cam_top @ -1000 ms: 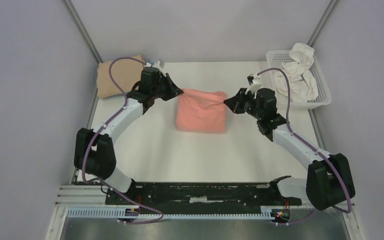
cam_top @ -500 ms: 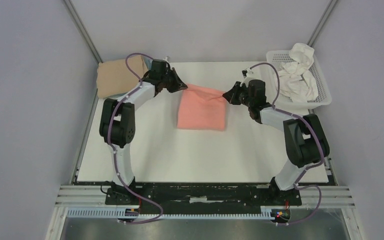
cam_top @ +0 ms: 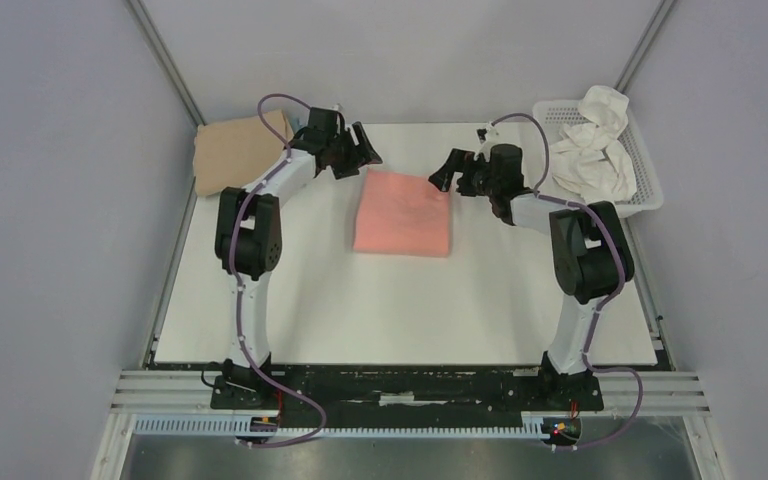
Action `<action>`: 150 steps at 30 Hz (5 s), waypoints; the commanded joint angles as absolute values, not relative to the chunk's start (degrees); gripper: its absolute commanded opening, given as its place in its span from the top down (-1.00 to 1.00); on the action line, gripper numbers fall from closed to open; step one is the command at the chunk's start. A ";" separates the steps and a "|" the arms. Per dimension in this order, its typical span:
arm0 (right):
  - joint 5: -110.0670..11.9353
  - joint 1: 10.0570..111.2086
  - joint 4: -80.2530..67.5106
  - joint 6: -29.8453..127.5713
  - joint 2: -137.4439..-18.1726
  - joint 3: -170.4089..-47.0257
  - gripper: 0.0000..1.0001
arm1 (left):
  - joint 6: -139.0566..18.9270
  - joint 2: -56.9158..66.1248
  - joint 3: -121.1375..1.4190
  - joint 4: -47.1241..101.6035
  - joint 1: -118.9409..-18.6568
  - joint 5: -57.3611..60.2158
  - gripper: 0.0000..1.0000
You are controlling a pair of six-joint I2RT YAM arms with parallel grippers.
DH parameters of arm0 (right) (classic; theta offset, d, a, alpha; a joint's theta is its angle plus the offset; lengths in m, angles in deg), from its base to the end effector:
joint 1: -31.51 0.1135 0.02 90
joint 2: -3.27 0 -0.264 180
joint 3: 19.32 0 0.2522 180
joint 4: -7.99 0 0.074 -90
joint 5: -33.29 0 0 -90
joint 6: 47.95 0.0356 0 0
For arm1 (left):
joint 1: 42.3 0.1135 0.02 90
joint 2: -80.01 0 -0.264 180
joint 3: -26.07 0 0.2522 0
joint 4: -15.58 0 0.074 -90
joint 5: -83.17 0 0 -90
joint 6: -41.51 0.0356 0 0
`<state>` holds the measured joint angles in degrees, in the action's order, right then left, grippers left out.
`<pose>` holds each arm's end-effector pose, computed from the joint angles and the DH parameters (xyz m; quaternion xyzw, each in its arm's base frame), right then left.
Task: Fold and stack the t-shirts
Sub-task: Put the neatly folded tshirt into the corner of the board with the left arm, then reset both arms
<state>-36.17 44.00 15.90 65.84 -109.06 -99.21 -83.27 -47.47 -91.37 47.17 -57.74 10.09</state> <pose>0.4179 0.1054 0.1779 -0.0145 0.8332 0.3082 0.4590 0.4886 -0.1457 0.2072 -0.0921 0.8996 -0.2935 0.3100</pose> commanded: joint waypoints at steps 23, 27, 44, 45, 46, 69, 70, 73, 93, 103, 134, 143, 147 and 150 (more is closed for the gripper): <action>-24.57 44.15 35.60 69.69 -77.22 -62.34 -0.96 | -73.60 -45.29 -81.43 56.19 -59.11 12.81 -0.58; -35.82 44.16 27.07 65.18 -68.84 -58.19 -0.96 | -74.37 -43.69 -78.32 58.02 -62.26 3.37 -0.48; -52.62 44.16 14.54 58.25 -47.24 -49.67 -0.96 | -76.39 -44.47 -80.00 62.72 -70.48 -20.92 0.95; -52.79 44.16 14.73 58.20 -46.89 -49.26 -0.96 | -75.33 -43.67 -80.58 62.66 -70.43 -23.81 0.95; -52.91 44.12 15.12 58.22 -46.61 -48.84 -0.96 | -74.24 -43.13 -81.10 62.61 -70.50 -26.40 0.96; -58.69 44.16 24.13 61.31 -43.65 -42.01 -0.96 | -39.63 -40.20 -93.57 46.30 -62.92 -49.02 0.95; -58.77 44.15 24.34 61.23 -43.78 -41.89 -0.96 | -38.38 -40.33 -94.59 45.84 -62.70 -49.02 0.95; -59.70 44.14 24.33 61.23 -44.30 -42.09 -0.96 | -35.48 -41.09 -97.65 45.56 -62.25 -48.96 0.95; -63.58 44.16 22.27 60.84 -47.15 -43.40 -0.96 | -35.04 -42.81 -120.53 58.41 -58.94 -48.11 0.95; -64.09 44.12 21.39 60.93 -48.07 -43.98 -0.96 | -39.56 -44.90 -121.17 58.92 -53.85 -44.13 0.95; -65.94 44.16 18.96 59.58 -53.26 -47.24 -0.96 | -47.51 -55.95 -120.82 48.67 -35.82 -41.53 -0.59; -64.63 44.12 13.22 60.41 -45.60 -46.28 -0.96 | -58.45 -41.19 -104.37 49.82 -40.60 -32.26 -0.63; -63.88 44.12 9.72 60.38 -41.28 -45.13 -0.96 | -67.09 -30.01 -91.21 47.45 -43.91 -22.23 -0.64; -61.67 44.14 8.45 60.98 -37.01 -42.33 -0.96 | -68.70 -20.31 -80.00 43.00 -48.10 -16.28 -0.65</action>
